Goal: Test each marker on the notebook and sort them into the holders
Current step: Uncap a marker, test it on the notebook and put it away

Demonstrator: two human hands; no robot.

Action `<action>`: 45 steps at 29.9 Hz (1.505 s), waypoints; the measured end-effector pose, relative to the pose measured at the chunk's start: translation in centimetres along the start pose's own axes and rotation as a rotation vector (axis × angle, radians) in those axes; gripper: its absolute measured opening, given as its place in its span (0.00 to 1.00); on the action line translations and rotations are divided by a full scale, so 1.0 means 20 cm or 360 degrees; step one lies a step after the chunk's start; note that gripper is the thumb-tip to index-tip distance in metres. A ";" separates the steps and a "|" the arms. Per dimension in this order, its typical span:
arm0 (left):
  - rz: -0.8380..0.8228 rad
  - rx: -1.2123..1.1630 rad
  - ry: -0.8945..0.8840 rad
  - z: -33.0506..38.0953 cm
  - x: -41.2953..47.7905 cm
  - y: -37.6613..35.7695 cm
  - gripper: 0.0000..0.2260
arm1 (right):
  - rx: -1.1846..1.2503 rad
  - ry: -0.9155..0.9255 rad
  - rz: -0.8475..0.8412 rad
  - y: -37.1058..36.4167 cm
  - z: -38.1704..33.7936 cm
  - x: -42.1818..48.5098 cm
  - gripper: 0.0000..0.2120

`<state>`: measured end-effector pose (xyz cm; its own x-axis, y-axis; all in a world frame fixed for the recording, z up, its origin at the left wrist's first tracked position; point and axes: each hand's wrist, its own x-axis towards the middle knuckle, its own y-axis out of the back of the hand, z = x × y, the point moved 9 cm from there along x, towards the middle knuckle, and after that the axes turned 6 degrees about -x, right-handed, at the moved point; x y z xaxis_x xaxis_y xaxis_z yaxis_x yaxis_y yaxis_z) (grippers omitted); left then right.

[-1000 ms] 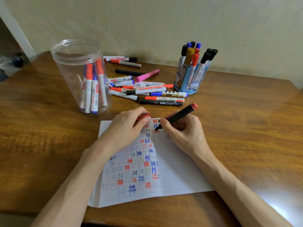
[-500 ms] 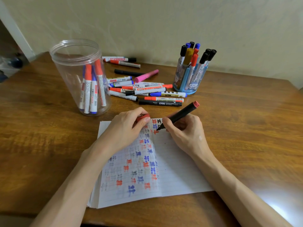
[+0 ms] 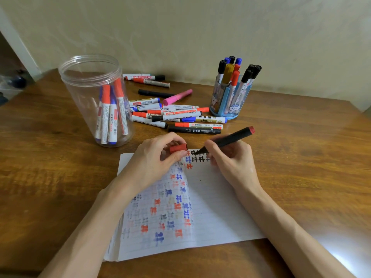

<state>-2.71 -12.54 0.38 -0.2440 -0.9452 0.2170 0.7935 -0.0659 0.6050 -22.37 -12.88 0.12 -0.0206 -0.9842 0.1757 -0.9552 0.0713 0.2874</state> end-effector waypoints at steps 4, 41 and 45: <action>0.0012 -0.0155 -0.0029 0.05 -0.01 0.00 0.15 | 0.0118 0.0023 -0.0015 0.02 -0.02 0.00 0.05; 0.0392 0.0017 -0.0098 0.07 -0.03 0.10 0.11 | -0.0430 0.0337 -0.0385 0.02 -0.01 0.04 0.19; 0.0435 0.0028 -0.0141 0.09 -0.02 0.10 0.10 | -0.0413 0.0369 -0.0322 0.02 0.00 0.04 0.21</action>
<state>-2.03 -11.62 2.87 -0.0709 -0.8955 0.4394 0.8268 0.1936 0.5281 -22.76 -13.64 0.38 0.2556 -0.9222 0.2903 -0.8263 -0.0525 0.5608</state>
